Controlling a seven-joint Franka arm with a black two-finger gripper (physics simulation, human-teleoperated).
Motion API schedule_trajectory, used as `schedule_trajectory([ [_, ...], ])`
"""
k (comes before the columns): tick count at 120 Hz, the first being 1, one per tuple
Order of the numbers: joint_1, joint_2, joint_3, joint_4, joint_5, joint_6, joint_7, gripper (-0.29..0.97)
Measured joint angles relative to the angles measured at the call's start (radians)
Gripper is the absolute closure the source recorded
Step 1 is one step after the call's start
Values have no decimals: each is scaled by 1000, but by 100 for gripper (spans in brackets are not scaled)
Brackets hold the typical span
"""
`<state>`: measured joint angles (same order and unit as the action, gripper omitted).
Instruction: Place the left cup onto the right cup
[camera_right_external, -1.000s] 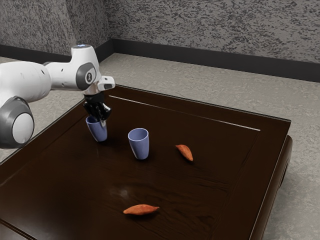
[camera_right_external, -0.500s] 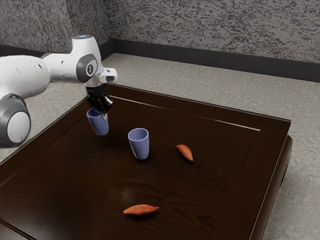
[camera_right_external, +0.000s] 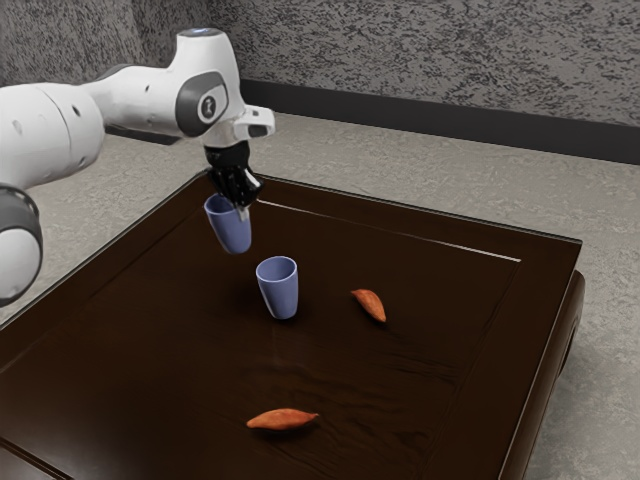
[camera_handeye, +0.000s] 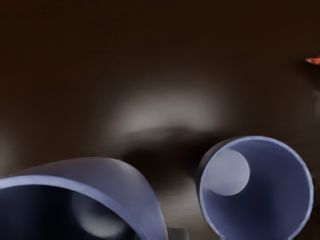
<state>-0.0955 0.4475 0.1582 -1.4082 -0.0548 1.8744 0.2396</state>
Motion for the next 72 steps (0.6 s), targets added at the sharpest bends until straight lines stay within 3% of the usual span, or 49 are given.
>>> schedule_trajectory([
  [72,-136,-11,0,0,2,-44,-50,79],
])
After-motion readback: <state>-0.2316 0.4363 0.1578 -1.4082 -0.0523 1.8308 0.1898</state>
